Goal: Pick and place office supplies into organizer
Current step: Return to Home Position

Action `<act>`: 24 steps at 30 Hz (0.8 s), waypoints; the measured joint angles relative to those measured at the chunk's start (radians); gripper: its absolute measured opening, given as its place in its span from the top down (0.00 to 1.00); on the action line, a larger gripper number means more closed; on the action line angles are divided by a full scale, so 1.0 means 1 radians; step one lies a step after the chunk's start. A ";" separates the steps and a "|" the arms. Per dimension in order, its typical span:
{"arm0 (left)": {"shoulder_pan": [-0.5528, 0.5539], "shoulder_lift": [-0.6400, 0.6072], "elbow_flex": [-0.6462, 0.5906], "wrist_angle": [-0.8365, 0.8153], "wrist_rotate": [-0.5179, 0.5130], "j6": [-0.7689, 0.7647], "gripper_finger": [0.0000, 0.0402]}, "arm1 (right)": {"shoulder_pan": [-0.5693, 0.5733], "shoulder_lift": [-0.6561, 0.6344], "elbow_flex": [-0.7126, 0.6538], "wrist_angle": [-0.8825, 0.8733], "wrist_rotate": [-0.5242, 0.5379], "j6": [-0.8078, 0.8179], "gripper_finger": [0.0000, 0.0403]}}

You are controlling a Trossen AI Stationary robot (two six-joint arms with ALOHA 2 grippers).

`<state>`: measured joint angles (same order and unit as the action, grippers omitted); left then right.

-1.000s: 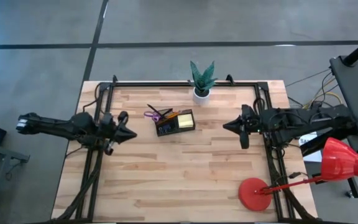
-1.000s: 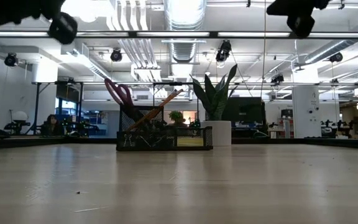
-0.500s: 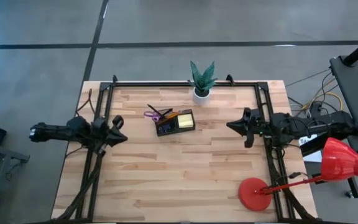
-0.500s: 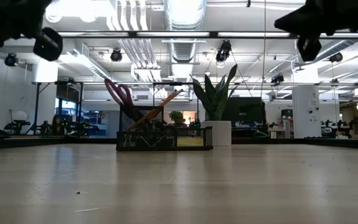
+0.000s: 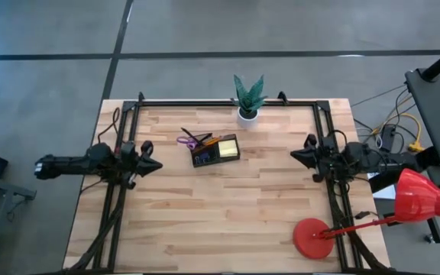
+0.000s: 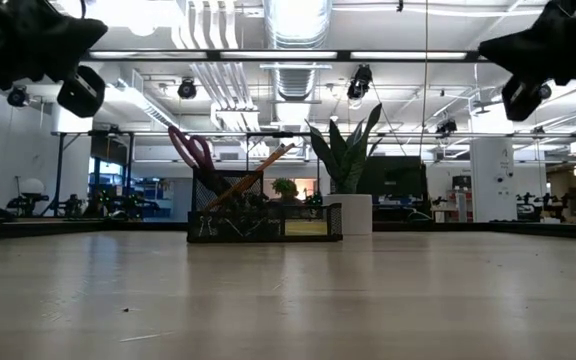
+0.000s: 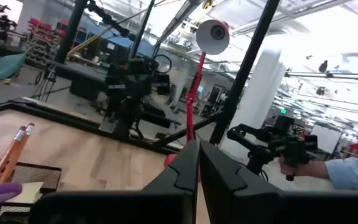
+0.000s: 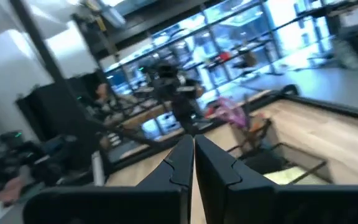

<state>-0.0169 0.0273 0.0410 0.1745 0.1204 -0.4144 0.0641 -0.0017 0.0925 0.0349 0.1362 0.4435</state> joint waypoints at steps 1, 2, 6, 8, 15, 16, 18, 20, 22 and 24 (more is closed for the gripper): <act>0.007 0.001 0.000 -0.002 0.000 0.001 1.00 | 0.000 0.002 -0.012 0.014 -0.017 0.003 0.98; 0.015 0.001 0.000 -0.001 0.001 0.000 1.00 | 0.000 0.003 -0.017 0.018 -0.035 0.006 0.98; 0.037 0.006 -0.001 -0.008 -0.001 -0.029 1.00 | 0.000 0.008 -0.026 0.027 -0.062 0.002 0.98; 0.040 0.008 -0.002 -0.009 -0.006 -0.049 1.00 | 0.000 0.002 -0.030 0.023 -0.090 -0.031 0.98; 0.041 0.011 -0.003 -0.013 -0.017 -0.051 1.00 | 0.000 0.004 0.038 -0.144 -0.156 -0.213 0.98; 0.041 0.011 -0.003 -0.012 -0.018 -0.051 1.00 | 0.000 0.008 0.053 -0.178 -0.156 -0.227 0.98; 0.041 0.011 -0.003 -0.009 -0.017 -0.051 1.00 | 0.000 0.019 0.074 -0.234 -0.156 -0.240 0.98; 0.041 0.009 -0.003 -0.008 -0.017 -0.051 1.00 | 0.000 0.031 0.084 -0.267 -0.156 -0.238 0.98; 0.041 0.011 -0.003 -0.007 -0.017 -0.050 1.00 | 0.001 0.039 0.090 -0.264 -0.155 -0.233 0.98; 0.041 0.011 -0.003 -0.009 -0.017 -0.050 1.00 | 0.001 0.046 0.095 -0.263 -0.155 -0.235 0.98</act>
<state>0.0242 0.0380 0.0380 0.1659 0.1036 -0.4648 0.0650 0.0445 0.1874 -0.2280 -0.0193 0.2080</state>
